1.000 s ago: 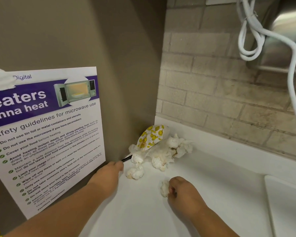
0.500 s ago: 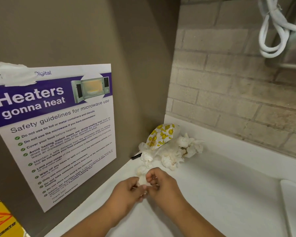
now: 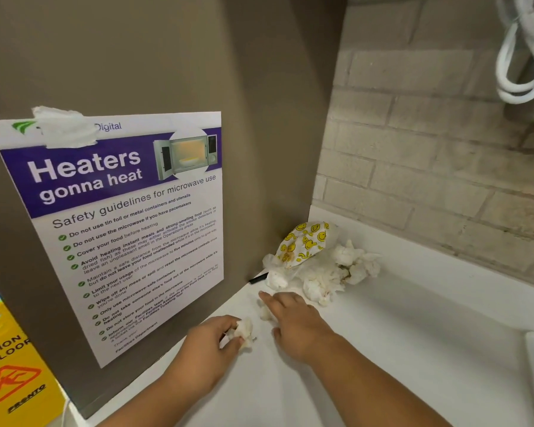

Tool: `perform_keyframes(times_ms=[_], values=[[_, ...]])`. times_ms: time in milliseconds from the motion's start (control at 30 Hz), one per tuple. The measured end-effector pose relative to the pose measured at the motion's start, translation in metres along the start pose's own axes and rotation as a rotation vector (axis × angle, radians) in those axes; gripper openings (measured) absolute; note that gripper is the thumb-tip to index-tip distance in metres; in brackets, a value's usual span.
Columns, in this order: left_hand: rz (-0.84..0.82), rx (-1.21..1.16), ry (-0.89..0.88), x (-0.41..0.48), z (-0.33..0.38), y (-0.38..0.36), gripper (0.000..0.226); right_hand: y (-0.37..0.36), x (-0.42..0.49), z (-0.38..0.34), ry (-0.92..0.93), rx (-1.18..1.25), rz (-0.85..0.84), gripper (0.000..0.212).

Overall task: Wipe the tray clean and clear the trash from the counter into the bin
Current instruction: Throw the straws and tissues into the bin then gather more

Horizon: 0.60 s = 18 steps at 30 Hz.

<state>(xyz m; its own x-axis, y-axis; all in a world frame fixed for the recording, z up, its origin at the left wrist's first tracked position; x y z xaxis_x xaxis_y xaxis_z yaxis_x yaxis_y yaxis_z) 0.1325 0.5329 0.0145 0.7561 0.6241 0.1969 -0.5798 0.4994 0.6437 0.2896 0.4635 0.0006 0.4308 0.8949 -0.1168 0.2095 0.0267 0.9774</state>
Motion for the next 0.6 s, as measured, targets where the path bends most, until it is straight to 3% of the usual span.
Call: perform_keyframes(times_ms=[200, 600], values=[[-0.003, 0.05, -0.022, -0.008, -0.006, 0.004, 0.015, -0.005, -0.024, 0.007, -0.015, 0.178, 0.191, 0.034], [-0.02, 0.067, -0.036, -0.058, -0.004, 0.027, 0.02, -0.005, -0.083, -0.007, 0.01, 0.553, 0.23, 0.034]])
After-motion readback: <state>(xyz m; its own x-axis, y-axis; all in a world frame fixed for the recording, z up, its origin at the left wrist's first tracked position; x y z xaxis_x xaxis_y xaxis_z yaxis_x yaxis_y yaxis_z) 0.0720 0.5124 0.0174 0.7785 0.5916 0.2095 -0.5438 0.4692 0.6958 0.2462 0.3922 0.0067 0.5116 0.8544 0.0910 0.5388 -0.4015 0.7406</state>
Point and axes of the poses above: each hand's wrist, its own x-axis towards the middle knuckle, its own y-axis out of the back of the hand, z = x × y, the point moved 5 cm from there along x, towards the middle knuckle, and after that the axes turned 5 degrees about -y, right-handed, at the moved point
